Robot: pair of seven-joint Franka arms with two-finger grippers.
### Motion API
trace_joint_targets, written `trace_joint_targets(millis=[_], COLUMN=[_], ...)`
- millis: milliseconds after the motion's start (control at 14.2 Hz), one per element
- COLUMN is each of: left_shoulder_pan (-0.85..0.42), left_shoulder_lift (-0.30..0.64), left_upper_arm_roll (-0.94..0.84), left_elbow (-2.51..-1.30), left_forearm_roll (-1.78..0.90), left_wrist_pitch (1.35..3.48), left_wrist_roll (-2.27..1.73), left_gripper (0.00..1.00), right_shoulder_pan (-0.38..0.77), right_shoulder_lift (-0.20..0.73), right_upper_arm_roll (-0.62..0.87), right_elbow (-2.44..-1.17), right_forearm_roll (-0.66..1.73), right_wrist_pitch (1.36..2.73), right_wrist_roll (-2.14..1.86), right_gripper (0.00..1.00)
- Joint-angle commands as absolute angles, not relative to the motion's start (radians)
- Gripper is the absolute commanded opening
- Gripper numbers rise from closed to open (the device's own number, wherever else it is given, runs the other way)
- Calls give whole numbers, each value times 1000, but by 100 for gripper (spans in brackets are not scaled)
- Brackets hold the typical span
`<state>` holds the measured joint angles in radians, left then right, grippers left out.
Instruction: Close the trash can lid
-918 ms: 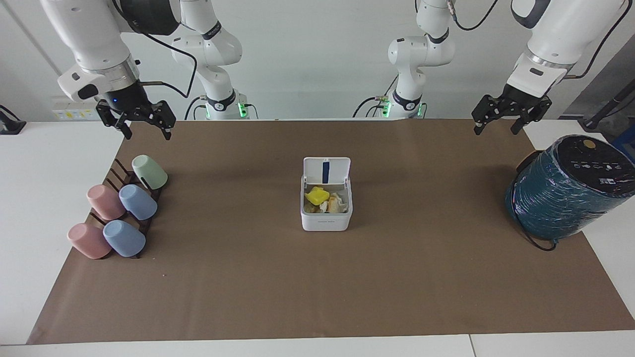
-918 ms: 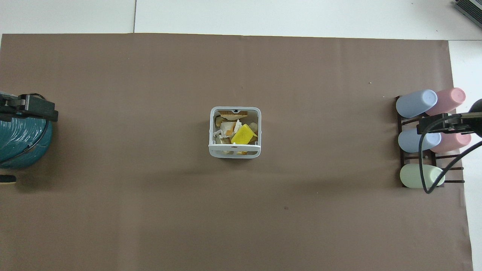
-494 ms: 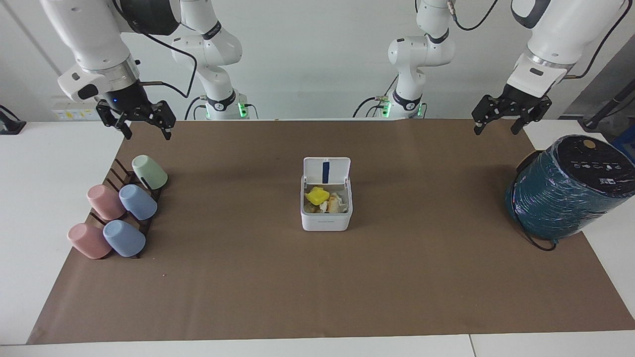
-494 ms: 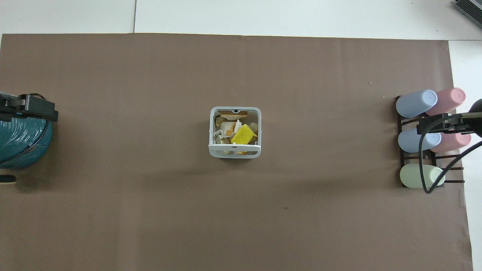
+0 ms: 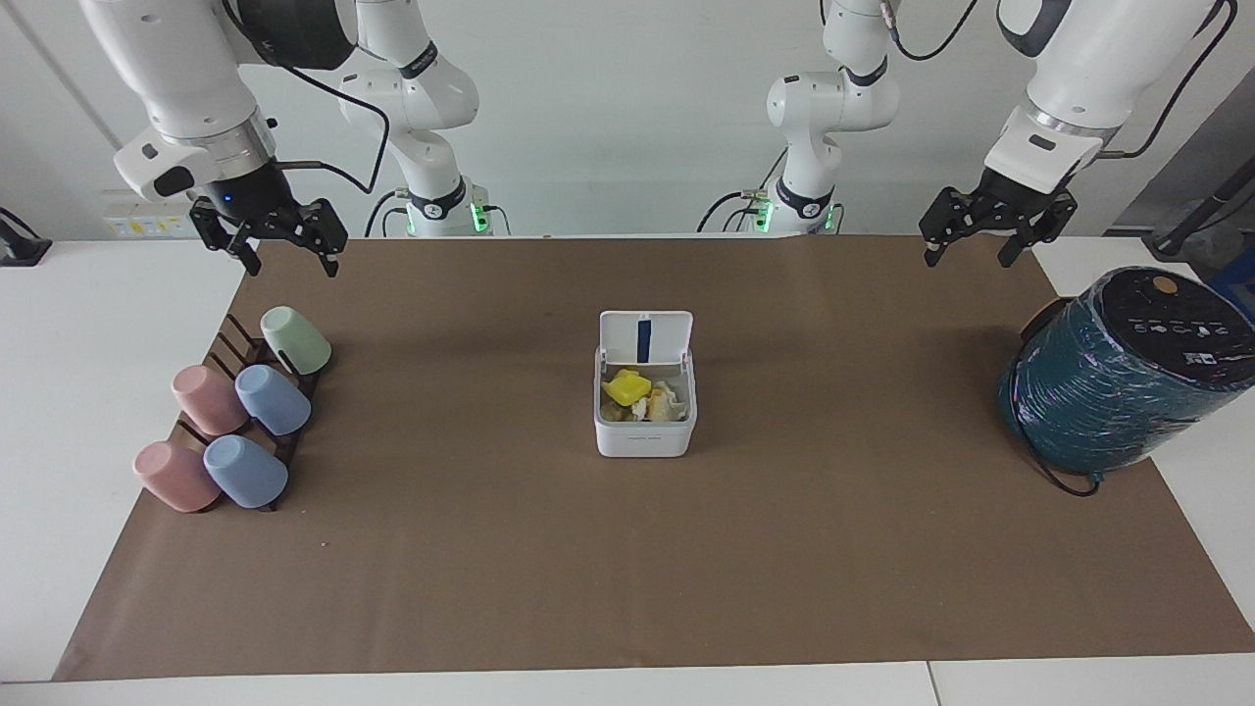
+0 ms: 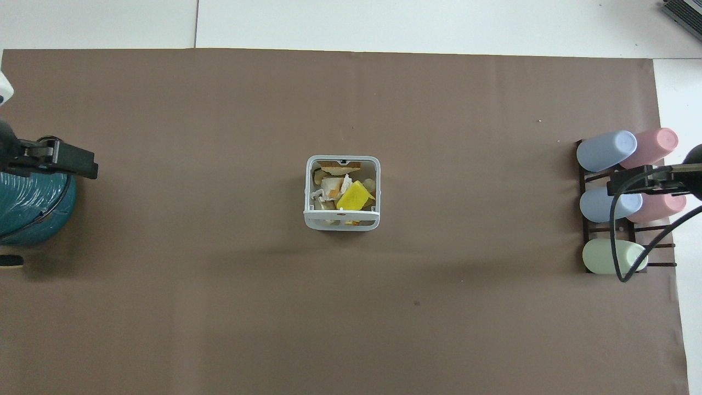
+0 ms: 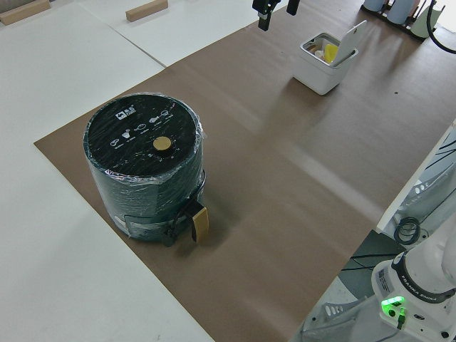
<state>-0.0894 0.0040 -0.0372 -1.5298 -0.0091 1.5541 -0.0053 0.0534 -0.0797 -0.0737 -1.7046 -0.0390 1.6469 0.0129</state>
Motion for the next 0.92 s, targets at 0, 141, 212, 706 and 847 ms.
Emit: trace_joint_targets(millis=[0, 141, 212, 706, 847], left_shoulder_pan=[-197, -282, -328, -576, -629], left_shoulder_lift=[-76, -122, -130, -115, -94], left_upper_arm_roll=[-31, -32, -32, -34, -34], left_elbow=[-1676, -1784, -1819, -1939, -1959], left_forearm_roll=[15, 15, 15, 14, 14], left_wrist_pitch=[1659, 1751, 1788, 2001, 2069], left_wrist_roll=[-84, -167, -199, -333, -380], left_gripper=[100, 100, 98, 0, 0], right_shoulder_pan=[38, 38, 38, 38, 38], right_shoulder_lift=[-91, -91, -91, -91, -91], right_upper_arm_roll=[-60, -60, -60, -60, -60], right_elbow=[-1715, -1715, -1715, -1715, -1715], right_forearm_roll=[-38, -38, -38, -38, -38], right_wrist_pitch=[1640, 1640, 1640, 1640, 1640], right_wrist_roll=[28, 26, 26, 26, 26], right_gripper=[100, 100, 100, 100, 100])
